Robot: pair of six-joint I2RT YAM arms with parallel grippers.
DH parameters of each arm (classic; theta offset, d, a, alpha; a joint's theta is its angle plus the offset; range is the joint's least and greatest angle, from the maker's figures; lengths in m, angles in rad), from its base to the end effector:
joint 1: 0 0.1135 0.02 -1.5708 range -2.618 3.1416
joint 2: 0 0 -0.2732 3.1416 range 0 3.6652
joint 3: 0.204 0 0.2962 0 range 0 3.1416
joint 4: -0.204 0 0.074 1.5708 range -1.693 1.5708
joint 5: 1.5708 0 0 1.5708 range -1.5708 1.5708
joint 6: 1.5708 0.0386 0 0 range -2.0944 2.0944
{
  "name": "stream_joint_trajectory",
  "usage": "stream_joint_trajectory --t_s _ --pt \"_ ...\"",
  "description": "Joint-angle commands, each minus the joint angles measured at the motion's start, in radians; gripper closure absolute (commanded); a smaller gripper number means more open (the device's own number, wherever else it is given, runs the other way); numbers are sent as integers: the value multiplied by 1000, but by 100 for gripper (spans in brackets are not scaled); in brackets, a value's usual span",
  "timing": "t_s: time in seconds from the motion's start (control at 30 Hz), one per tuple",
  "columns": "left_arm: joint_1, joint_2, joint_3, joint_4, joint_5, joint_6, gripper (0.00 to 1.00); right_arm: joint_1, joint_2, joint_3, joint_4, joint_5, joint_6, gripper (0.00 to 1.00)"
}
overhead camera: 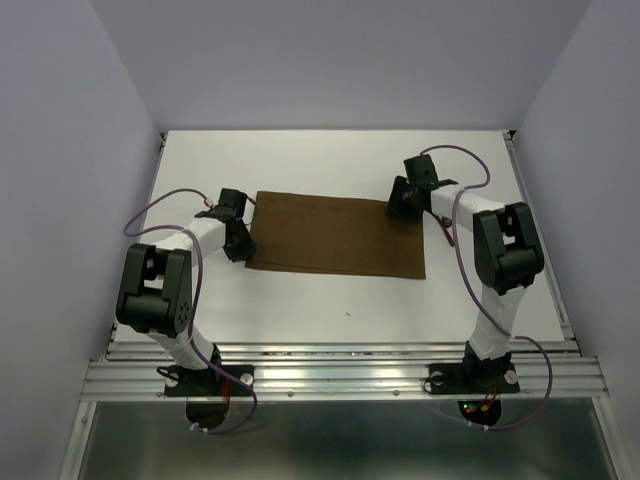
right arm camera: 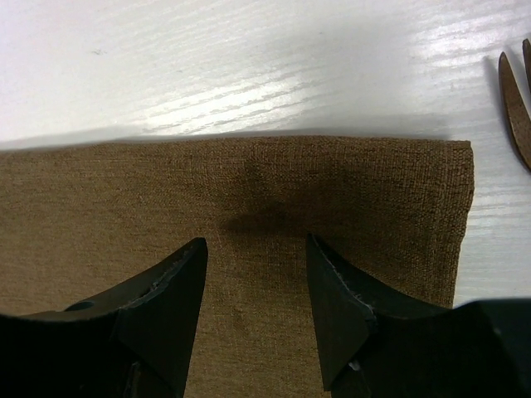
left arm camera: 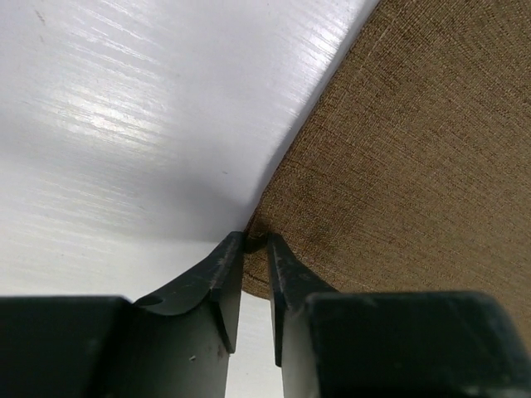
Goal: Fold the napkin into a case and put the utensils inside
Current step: Pick up the rectangle-folded napkin from the center of the board.
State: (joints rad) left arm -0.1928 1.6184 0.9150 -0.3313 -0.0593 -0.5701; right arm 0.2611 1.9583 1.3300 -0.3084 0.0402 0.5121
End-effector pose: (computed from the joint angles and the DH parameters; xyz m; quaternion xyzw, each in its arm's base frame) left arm 0.3444 -0.0649 0.1478 -0.1885 0.9453 -0.0720 0.2563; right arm 0.4447 0.1172 0.1538 0.1251 0.9417 0.0998 0.2959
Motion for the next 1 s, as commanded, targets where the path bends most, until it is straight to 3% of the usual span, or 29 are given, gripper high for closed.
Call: stream_joint_trajectory --t_s 0.0,0.23,0.33,0.57,0.67,0.7,0.97 --pt "-4 -11 1 6 -4 9 73 0 -47 -8 5 -8 -4 43" --pt "-7 -12 4 3 -8 12 86 0 -44 -11 5 -14 -1 43" --pt "-7 -18 7 -2 -11 13 100 0 -44 -11 5 -13 -3 43" --pt "-7 -86 36 -34 -30 10 100 0 -70 -3 -26 -19 -17 42" --pt "-7 -118 59 -49 -28 24 100 0 -111 -28 -41 13 -24 33" --pt "-7 -129 71 -60 -24 27 100 0 -143 -34 -55 30 -27 25" --pt "-8 -158 117 -92 32 49 100 0 -321 -152 -176 199 -9 13"
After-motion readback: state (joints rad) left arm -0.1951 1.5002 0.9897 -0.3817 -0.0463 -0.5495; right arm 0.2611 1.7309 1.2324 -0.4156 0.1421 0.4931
